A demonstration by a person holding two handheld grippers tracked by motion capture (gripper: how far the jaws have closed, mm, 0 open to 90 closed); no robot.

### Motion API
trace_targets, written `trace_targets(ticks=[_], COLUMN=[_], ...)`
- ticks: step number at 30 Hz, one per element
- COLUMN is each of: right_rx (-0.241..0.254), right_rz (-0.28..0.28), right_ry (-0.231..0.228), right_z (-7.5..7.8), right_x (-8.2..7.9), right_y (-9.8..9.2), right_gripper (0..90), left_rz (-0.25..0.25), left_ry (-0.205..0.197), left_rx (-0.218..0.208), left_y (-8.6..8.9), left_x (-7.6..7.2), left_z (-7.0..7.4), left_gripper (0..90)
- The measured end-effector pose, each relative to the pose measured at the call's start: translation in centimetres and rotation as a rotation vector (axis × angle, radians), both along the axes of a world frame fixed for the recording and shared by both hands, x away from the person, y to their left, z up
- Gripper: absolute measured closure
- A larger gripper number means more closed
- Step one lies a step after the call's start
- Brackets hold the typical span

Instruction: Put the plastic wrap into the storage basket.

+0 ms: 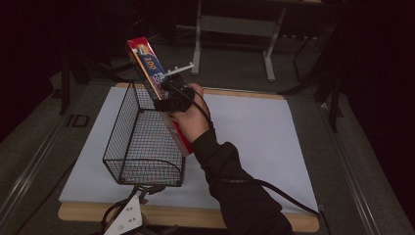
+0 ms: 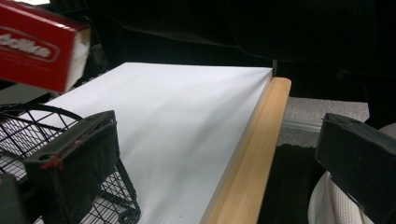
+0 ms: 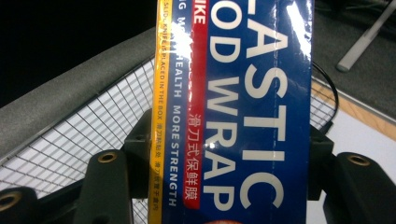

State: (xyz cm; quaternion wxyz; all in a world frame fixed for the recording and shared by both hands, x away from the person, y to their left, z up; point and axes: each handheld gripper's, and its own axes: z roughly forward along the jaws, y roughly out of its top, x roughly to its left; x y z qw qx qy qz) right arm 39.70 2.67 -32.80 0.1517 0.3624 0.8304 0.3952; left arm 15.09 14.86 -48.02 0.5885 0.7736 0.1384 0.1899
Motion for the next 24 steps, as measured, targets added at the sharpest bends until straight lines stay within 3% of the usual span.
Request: trace_targets(ticks=[2, 10, 14, 20, 24], right_rx=[0.029, 0.052, 0.068, 0.076, 0.057], right_rz=[0.001, -0.013, -0.012, -0.035, -0.032], right_ry=[-0.006, -0.031, 0.003, 0.005, 0.035], right_z=[0.0, -1.6, -2.9, -5.0, -6.5], right_x=[-0.1, -0.2, 0.0, 0.0, 0.3], right_y=[0.8, 3.2, 4.0, 4.8, 5.2], right_gripper=[39.8, 39.8, 39.8, 39.8, 39.7], left_rz=[0.001, -0.002, -0.005, -0.011, -0.016], left_ry=[0.0, -0.002, -0.004, -0.007, -0.007], left_rx=[0.0, 0.005, 0.004, 0.01, 0.012], left_y=[0.0, 0.1, 0.1, 0.0, 0.0], left_x=[0.0, 0.0, 0.0, -0.1, -0.1], left_z=[0.0, 0.0, 0.0, 0.0, 0.0], left_gripper=[0.1, 0.2, 0.1, 0.2, 0.1])
